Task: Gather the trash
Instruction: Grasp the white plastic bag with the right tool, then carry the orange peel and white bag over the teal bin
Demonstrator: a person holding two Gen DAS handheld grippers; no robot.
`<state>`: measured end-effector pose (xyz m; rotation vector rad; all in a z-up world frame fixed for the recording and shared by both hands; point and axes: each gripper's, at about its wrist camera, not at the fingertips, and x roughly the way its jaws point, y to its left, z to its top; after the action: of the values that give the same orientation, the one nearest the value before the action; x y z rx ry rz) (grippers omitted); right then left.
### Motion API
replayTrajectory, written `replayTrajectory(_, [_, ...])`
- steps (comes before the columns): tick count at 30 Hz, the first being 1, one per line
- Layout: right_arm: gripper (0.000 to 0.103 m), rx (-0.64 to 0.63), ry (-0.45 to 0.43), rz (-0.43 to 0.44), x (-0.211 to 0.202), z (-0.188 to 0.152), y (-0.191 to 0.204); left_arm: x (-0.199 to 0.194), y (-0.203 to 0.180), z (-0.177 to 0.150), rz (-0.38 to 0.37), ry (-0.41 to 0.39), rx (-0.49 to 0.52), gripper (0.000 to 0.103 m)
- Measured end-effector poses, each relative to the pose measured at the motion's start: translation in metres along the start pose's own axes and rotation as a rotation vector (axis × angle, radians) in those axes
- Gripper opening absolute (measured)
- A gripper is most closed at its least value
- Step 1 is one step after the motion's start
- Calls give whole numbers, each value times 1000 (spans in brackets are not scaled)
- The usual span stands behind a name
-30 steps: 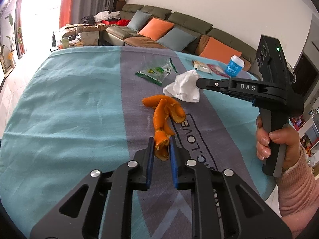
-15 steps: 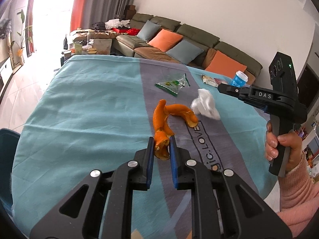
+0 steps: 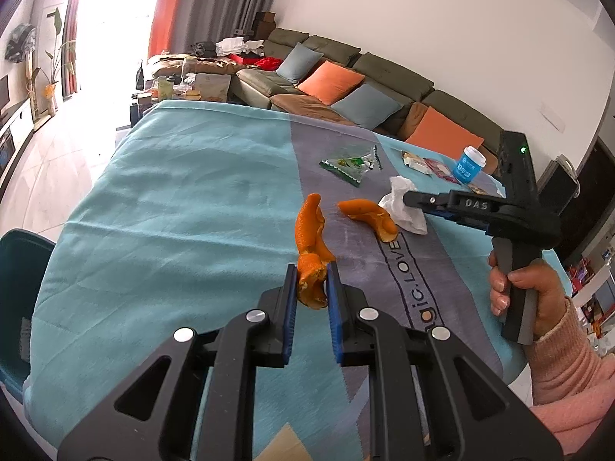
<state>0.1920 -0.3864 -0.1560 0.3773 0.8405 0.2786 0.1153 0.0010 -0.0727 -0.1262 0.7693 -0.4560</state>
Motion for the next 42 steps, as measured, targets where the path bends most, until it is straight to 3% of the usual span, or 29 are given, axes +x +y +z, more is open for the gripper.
replayTrajectory(3, [14, -4, -12, 10, -4, -2, 1, -3, 1, -1, 7, -3, -3, 15])
replayTrajectory(17, [12, -120, -141, 96, -55, 3, 37, -25, 13, -5, 22, -38, -27, 15])
replayTrajectory(42, [12, -319, -37, 290, -21, -15, 130, -74, 35, -13, 113, -107, -79, 15])
